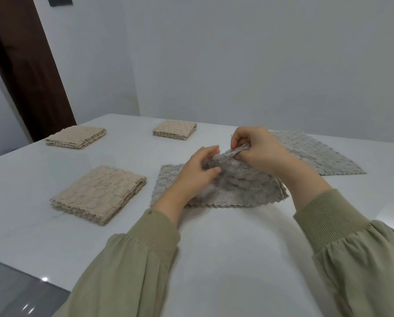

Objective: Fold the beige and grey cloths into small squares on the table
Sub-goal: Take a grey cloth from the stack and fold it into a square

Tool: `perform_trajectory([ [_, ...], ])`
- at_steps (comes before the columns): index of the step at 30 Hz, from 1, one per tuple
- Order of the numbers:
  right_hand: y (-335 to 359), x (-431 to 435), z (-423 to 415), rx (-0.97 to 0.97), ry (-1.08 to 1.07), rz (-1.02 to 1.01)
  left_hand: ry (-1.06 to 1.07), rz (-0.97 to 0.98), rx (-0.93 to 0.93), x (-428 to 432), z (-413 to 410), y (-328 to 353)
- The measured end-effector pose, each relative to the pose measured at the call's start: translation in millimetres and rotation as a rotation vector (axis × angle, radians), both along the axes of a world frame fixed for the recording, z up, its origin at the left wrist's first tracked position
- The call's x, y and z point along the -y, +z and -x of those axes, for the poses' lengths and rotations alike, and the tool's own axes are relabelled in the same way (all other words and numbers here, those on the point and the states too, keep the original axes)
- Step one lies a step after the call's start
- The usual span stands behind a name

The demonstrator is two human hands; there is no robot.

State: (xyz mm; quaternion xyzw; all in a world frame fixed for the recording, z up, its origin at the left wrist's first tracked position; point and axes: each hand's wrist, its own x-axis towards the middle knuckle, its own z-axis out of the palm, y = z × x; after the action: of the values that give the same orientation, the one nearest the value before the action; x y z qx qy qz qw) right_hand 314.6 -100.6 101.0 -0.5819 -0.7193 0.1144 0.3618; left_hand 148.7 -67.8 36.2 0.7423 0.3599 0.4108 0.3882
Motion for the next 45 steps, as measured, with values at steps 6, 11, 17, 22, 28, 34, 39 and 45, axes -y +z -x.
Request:
perform_trajectory([
  [6,12,12,4,0.05,0.008,0.058,0.085,-0.018,0.044,4,2,8],
  [11,15,19,5,0.13,-0.059,0.176,0.289,-0.119,0.032,1,1,4],
  [17,6,15,-14,0.442,-0.187,0.521,0.449,-0.27,-0.05,1,1,1],
  [22,-11,-2,-37,-0.243,-0.293,0.468,0.49,-0.224,-0.106,1,2,6],
  [28,-27,-11,-26,-0.867,-0.19,0.469,0.126,0.384,0.151,3,1,20],
  [34,-32,-18,-28,-0.641,-0.281,0.305,-0.069,0.612,0.318,6,8,31],
  [39,-71,-23,-16,-0.328,-0.418,0.04,0.432,0.204,-0.221,-7,15,4],
  [45,-85,-7,-16,-0.156,-0.344,-0.011,0.284,-0.191,-0.703,-8,5,-23],
])
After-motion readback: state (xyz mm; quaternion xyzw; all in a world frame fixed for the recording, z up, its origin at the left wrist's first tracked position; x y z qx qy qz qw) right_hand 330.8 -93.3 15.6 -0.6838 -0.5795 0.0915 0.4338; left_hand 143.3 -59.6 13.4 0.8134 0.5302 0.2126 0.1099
